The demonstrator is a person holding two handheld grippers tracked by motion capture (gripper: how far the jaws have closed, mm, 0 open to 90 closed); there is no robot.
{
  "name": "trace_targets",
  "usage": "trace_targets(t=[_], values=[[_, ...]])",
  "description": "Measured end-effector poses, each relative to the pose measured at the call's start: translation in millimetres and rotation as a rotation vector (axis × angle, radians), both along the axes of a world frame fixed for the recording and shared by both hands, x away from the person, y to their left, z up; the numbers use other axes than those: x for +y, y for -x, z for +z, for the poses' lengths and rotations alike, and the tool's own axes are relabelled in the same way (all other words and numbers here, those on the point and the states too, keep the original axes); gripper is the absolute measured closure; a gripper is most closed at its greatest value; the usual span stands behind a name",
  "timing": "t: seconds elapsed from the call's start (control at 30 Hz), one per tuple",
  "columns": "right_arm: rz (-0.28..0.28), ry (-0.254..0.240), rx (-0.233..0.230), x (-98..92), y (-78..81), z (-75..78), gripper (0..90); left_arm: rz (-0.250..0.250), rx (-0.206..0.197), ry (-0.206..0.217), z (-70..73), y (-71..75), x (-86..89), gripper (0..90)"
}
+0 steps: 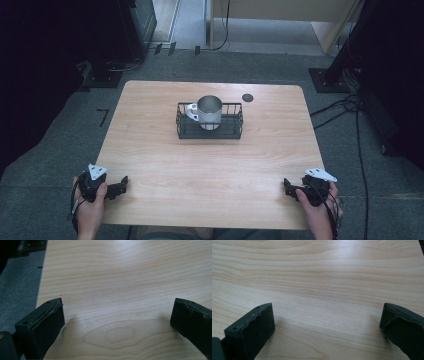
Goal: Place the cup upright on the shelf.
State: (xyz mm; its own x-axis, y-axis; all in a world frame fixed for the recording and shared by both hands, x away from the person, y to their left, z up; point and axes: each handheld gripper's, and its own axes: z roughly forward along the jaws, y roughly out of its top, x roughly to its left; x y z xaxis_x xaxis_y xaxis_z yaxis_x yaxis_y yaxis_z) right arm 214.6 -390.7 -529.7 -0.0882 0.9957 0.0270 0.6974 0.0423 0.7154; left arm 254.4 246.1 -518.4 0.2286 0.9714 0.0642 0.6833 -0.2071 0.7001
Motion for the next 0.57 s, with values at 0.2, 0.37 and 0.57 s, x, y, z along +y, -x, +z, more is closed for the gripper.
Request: trace_targets(t=[0.2,0.37,0.57], values=[[0.0,0.0,0.0,0.0,0.0,0.0,0.0,-0.012,0.027,0.042,-0.6,-2.5,2.3,0.0],[0.0,0.0,0.0,0.0,0.0,0.0,0.0,-0.012,0.028,0.042,-0.6,-2.5,2.3,0.0],[0.0,0.0,0.0,0.0,0.0,0.0,0.0,0.066,0.025,0.044,-0.6,-2.5,-6.6,0.0]])
